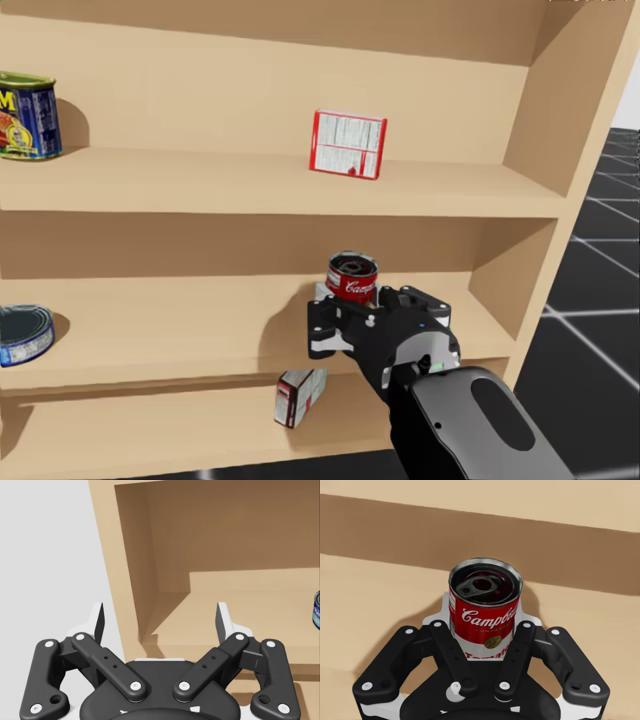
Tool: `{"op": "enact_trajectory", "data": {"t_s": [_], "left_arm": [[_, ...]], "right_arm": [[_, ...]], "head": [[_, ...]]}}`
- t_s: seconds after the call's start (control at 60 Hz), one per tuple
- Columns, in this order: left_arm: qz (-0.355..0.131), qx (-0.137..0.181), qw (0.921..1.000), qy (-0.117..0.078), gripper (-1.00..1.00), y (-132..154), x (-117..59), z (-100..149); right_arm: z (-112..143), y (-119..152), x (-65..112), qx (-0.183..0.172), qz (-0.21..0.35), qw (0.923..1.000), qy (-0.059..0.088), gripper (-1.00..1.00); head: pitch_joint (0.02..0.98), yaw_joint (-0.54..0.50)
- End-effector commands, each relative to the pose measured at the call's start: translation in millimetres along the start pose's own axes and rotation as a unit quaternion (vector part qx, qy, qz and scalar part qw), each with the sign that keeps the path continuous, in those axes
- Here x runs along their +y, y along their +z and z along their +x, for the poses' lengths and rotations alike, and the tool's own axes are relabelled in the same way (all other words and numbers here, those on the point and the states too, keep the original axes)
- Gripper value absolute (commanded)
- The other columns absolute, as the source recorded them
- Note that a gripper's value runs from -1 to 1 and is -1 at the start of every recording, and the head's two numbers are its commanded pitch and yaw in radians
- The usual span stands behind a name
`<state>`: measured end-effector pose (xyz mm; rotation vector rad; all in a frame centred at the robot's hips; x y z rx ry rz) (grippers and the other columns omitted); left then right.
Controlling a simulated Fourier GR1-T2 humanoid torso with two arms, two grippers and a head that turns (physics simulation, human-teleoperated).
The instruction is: Find the tomato soup can on the shelf and bring it to me.
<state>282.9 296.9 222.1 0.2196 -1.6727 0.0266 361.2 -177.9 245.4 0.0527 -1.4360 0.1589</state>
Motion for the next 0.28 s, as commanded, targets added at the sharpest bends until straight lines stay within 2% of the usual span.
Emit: {"op": "enact_trajectory", "data": {"t_s": [0.017,0.133,0.283], "left_arm": [[0.000,-0.001,1.0000,0.000,-1.00,0,-0.4,0],[0.000,-0.001,1.0000,0.000,-1.00,0,-0.9,0],[0.000,-0.001,1.0000,-0.001,-1.00,-1,-1.2,0]], "right_arm": [[28,33,-10.0,-0.050,-0.043,0.9978,-0.004,0.99],[33,65,-12.5,-0.066,-0.036,0.9972,0.000,0.99],[32,104,-14.9,-0.080,-0.027,0.9963,0.015,1.00]], "head": [[0.451,-0.24],[0.454,-0.23],[0.454,-0.24]]}}
